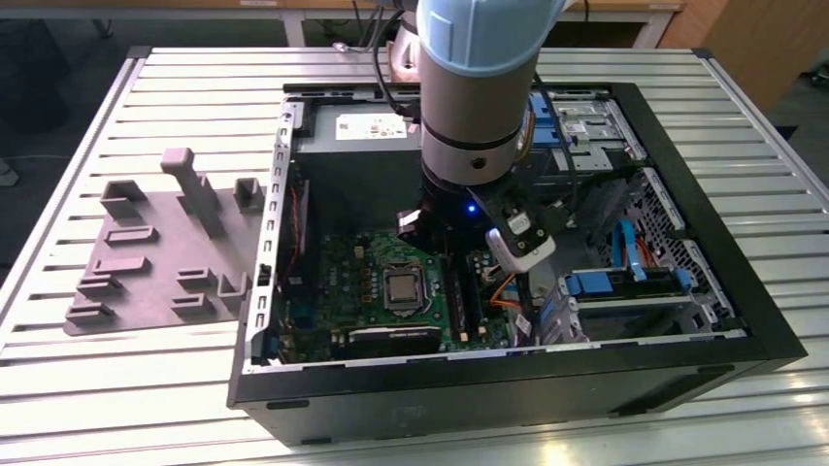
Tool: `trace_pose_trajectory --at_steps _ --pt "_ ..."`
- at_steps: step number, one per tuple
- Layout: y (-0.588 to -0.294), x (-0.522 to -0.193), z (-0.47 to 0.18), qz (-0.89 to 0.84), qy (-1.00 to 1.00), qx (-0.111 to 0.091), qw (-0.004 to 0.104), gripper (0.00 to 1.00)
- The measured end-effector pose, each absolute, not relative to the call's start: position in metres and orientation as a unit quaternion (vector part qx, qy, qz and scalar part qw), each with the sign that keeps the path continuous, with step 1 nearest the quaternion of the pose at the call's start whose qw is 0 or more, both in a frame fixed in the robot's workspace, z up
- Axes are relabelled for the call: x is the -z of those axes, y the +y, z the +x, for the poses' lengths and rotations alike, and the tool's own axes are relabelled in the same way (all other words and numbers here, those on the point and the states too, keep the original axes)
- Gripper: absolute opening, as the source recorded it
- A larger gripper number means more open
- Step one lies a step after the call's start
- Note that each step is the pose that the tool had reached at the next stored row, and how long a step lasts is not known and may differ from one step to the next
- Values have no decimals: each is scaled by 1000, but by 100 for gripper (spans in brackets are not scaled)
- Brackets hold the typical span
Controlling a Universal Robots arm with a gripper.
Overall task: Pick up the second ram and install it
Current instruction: 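Insert the second ram into the second slot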
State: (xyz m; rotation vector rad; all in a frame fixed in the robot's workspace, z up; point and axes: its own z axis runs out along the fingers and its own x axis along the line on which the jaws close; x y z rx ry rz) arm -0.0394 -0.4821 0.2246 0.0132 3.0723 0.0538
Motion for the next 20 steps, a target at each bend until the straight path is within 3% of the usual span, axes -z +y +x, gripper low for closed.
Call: trace_pose_trajectory --at_steps 20 --pt "-482 -222 -39 5 999 -20 34 11"
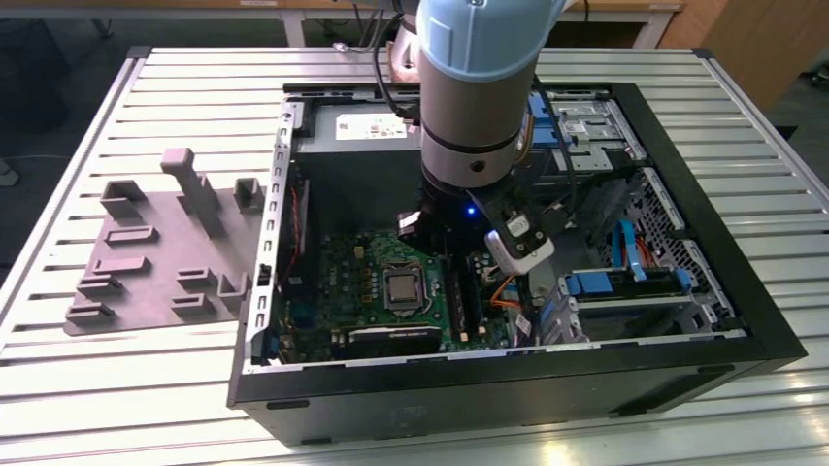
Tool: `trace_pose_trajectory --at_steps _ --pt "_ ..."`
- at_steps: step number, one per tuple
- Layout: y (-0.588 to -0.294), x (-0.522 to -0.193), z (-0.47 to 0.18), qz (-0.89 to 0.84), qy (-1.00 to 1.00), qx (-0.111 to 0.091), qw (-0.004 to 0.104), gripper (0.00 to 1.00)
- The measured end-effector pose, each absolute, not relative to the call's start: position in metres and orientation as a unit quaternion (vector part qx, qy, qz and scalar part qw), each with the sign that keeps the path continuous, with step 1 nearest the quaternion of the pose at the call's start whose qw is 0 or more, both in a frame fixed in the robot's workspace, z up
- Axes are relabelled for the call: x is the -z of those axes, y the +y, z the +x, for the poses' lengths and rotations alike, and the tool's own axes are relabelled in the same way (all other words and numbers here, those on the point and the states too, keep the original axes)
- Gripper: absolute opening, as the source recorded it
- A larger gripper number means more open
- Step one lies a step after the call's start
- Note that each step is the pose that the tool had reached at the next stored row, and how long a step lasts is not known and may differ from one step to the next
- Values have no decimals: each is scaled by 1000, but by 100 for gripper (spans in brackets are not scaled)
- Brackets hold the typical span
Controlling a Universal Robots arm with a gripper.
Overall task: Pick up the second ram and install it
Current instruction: 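Insert the second ram into the second slot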
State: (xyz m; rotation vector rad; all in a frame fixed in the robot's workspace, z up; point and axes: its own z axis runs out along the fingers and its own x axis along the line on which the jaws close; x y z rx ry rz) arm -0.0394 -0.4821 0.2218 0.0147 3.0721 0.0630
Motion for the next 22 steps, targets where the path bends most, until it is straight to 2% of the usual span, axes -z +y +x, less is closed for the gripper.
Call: trace_pose_trajectory --at_steps 22 --pt "-482 -219 -39 5 999 -21 34 11"
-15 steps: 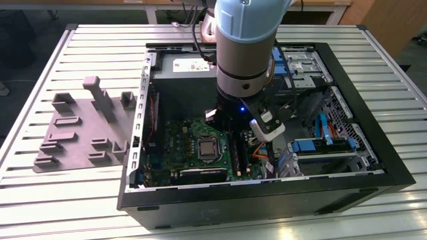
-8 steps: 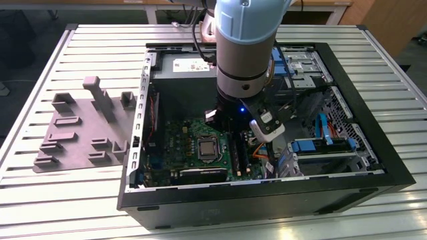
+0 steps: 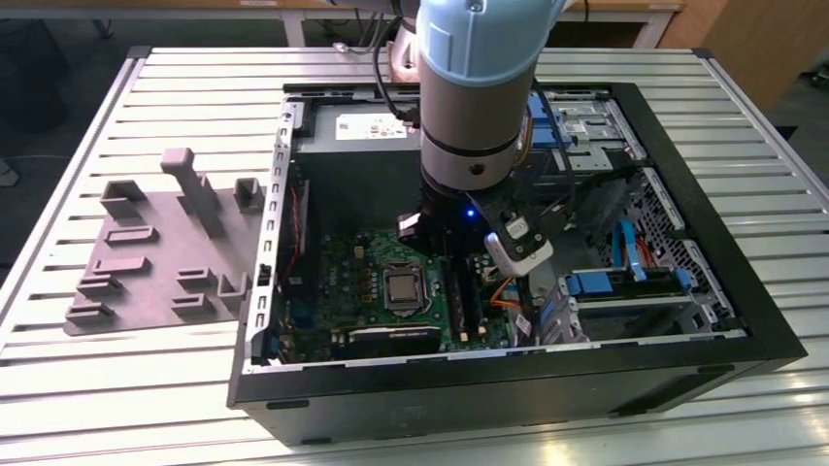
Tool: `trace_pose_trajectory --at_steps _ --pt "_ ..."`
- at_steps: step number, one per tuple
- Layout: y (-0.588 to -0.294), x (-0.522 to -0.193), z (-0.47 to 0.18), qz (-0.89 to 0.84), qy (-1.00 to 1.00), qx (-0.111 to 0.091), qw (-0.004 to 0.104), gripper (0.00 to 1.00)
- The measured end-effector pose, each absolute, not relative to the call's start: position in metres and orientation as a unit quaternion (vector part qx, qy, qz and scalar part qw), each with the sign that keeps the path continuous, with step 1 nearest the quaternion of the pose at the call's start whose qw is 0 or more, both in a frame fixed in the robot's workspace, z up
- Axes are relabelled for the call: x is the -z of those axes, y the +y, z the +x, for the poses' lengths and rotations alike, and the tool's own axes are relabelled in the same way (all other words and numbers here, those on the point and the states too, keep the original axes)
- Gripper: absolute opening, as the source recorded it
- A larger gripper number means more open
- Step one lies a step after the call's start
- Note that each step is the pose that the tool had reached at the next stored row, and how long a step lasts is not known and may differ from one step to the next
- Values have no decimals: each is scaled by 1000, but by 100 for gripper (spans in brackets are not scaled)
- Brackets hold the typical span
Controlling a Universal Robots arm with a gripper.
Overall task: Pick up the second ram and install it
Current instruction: 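Insert the second ram into the second slot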
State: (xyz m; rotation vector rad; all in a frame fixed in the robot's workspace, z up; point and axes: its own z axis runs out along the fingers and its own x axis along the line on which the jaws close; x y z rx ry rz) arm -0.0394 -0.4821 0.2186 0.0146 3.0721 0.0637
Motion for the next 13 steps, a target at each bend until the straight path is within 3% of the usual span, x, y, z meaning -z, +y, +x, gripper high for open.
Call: trace_pose_trajectory --at_steps 13 --pt "-482 -218 -39 5 999 -21 34 11"
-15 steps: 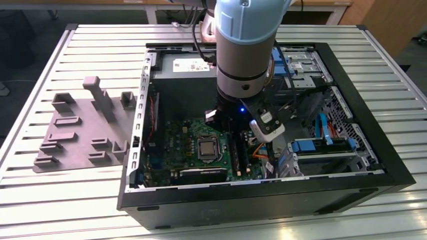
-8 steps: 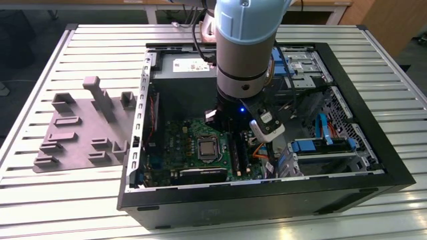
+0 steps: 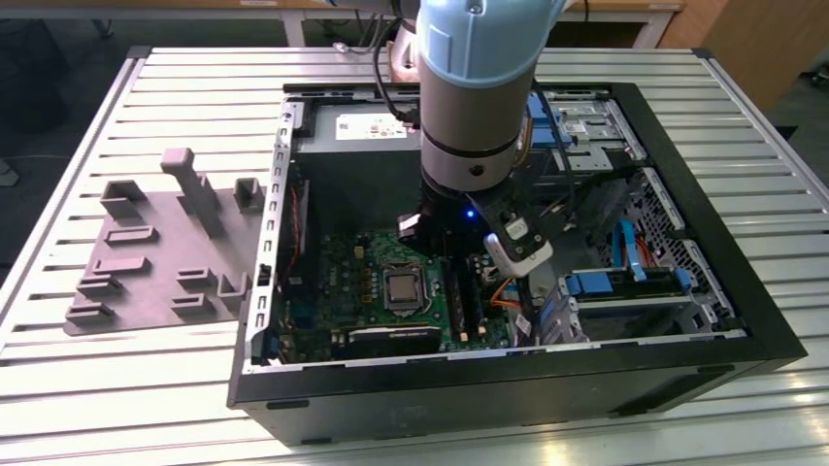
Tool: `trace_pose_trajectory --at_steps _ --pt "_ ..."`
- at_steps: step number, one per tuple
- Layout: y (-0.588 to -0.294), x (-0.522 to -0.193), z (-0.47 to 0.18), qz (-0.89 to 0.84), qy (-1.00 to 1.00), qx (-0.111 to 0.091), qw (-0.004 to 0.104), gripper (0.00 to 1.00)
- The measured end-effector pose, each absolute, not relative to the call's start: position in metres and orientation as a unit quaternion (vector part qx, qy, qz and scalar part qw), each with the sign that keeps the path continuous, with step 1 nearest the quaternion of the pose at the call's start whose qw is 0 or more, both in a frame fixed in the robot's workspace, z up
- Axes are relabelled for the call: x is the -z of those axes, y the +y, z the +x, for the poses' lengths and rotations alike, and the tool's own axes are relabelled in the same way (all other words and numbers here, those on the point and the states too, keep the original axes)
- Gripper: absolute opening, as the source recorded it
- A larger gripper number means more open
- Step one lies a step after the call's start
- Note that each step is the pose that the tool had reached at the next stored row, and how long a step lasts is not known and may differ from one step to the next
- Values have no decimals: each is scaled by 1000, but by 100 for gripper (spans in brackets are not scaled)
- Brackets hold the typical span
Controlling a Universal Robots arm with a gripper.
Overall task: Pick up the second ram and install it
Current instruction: 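Insert the second ram into the second slot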
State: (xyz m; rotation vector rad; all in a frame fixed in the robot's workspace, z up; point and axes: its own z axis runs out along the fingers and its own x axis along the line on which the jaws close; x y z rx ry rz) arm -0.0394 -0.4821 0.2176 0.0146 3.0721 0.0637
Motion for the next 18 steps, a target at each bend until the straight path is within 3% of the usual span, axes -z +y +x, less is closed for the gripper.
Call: trace_pose_trajectory --at_steps 18 --pt "-482 -214 -39 5 999 -21 34 11"
